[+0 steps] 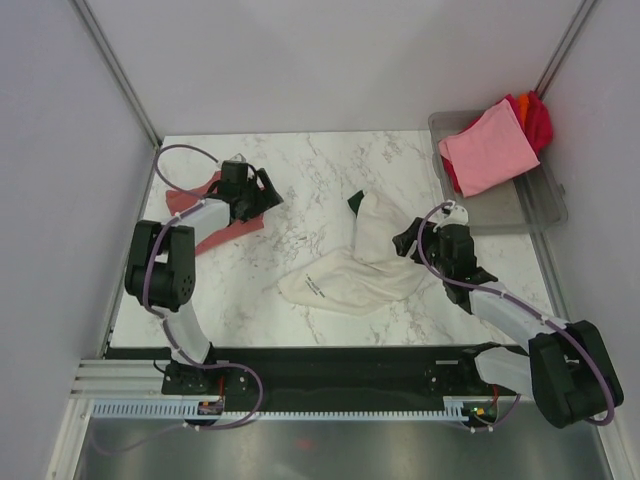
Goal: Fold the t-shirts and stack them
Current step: Move the tshirt to the center of the board, then flatten the tshirt out
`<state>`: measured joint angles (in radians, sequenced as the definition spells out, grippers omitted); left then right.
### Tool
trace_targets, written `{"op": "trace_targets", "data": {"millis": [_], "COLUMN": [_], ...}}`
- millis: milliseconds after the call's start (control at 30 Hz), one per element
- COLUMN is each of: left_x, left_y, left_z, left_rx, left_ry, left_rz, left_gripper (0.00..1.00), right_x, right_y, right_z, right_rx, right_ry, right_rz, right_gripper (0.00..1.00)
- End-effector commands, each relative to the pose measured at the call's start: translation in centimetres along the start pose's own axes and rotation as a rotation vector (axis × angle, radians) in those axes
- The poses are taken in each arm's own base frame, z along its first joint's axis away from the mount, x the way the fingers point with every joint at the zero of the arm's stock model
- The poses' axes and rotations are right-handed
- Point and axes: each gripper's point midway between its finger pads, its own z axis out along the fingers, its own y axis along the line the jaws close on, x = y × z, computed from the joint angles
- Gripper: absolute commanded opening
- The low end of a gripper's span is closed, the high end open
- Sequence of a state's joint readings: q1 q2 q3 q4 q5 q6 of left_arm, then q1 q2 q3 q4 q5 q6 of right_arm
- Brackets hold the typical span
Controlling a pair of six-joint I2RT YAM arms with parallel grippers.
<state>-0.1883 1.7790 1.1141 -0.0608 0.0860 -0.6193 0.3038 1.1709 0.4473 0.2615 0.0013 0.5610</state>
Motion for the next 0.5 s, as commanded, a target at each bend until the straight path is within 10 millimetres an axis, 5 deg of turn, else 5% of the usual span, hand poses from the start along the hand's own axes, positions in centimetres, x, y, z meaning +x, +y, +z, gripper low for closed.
{"op": "trace_targets", "data": {"millis": [0,267,467], "left_x": [0.1,0.7,0.7], "left_y": [1.5,5.8,9.0], "left_z": [1.7,4.1,3.5], "left_rx": [-0.101,-0.227,-0.241], "left_ry": [0.037,0.097,0.126], "left_rz": [0.011,-0.055,-0.182], "left_gripper": [0.86,0.86,0.80], "right_x": [-2.9,-2.4,-2.7], "right_y": [1.4,0.8,0.6], "right_z": [-0.7,0.0,-0.2], "right_rx": [-0.062,-0.031,-0.025], "right_ry": [-0.139,-0.123,-0.140], "right_rz": [0.000,-0.007,-0.004], "right_gripper": [0.81,0.81,0.81]}}
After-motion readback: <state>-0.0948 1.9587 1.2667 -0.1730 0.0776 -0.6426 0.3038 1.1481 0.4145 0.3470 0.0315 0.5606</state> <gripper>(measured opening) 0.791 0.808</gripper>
